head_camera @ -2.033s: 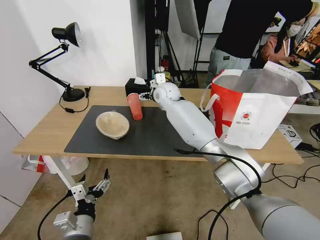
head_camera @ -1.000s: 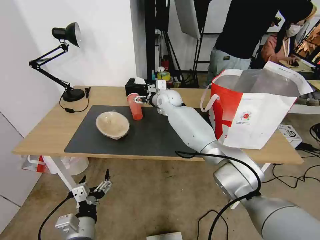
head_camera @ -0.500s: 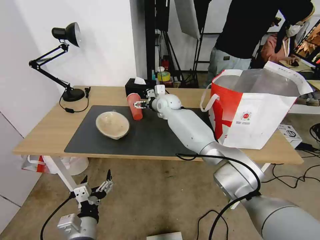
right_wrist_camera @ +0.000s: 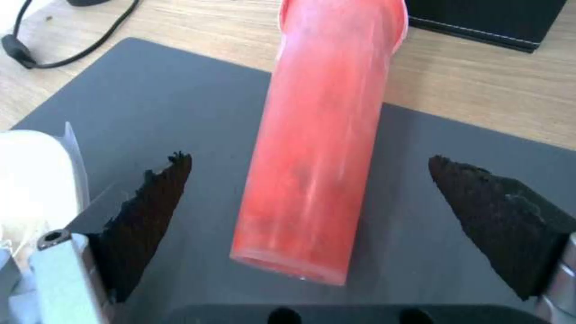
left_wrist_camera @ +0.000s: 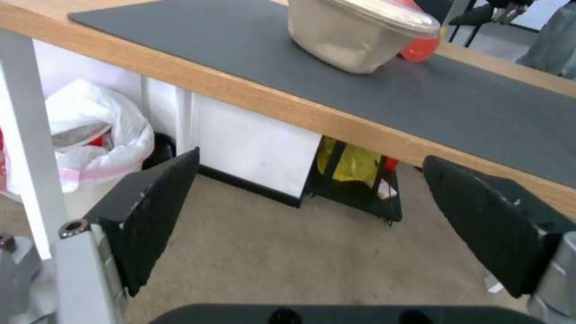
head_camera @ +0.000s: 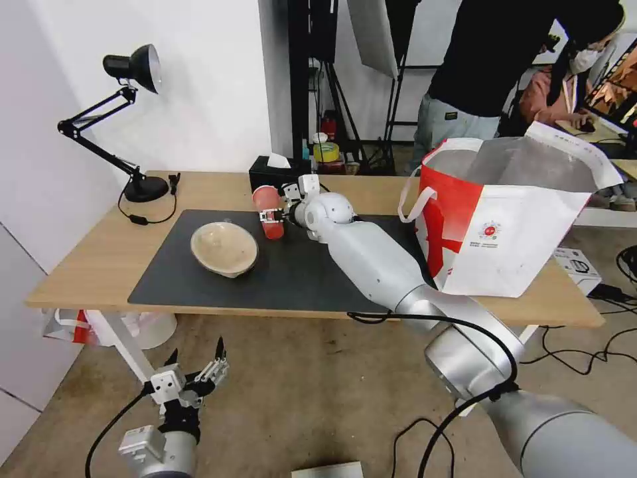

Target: Pick up the trash from the table and place it into the takeout bag.

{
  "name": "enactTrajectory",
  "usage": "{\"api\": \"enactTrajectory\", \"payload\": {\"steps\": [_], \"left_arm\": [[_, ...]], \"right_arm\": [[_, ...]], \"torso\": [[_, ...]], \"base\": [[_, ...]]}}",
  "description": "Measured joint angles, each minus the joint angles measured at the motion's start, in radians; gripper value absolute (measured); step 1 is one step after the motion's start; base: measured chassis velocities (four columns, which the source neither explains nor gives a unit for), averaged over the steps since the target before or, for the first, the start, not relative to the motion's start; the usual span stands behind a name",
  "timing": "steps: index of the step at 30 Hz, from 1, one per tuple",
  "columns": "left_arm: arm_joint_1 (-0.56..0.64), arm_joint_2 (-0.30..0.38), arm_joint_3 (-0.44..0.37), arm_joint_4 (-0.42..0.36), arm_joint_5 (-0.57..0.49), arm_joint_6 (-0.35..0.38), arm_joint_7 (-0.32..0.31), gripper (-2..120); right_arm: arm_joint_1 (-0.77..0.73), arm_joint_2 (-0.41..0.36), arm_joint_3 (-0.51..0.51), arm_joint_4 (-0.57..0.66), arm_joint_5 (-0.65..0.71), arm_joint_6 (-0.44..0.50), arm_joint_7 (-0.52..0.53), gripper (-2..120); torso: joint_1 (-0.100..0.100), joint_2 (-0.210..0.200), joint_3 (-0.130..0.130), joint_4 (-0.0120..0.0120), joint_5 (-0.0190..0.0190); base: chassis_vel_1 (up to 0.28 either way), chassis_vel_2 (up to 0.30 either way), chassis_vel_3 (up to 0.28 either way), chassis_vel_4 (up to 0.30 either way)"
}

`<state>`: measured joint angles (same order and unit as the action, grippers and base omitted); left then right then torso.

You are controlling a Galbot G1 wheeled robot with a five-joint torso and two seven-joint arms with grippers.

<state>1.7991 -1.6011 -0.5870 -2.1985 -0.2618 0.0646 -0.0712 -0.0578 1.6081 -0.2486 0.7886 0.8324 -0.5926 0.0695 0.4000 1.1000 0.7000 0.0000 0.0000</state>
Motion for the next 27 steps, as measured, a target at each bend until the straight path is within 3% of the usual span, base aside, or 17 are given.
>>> {"api": "enactTrajectory", "payload": {"steps": [27], "left_arm": [[-0.02, 0.003, 0.039, 0.034, 0.007, 0.0, 0.002, 100]], "right_arm": [[-0.005, 0.0, 0.019, -0.044, -0.022, 0.01, 0.013, 100]], "torso": [[0.0, 0.0, 0.0, 0.0, 0.0]], "base": [[0.0, 0.0, 0.0, 0.0]]}}
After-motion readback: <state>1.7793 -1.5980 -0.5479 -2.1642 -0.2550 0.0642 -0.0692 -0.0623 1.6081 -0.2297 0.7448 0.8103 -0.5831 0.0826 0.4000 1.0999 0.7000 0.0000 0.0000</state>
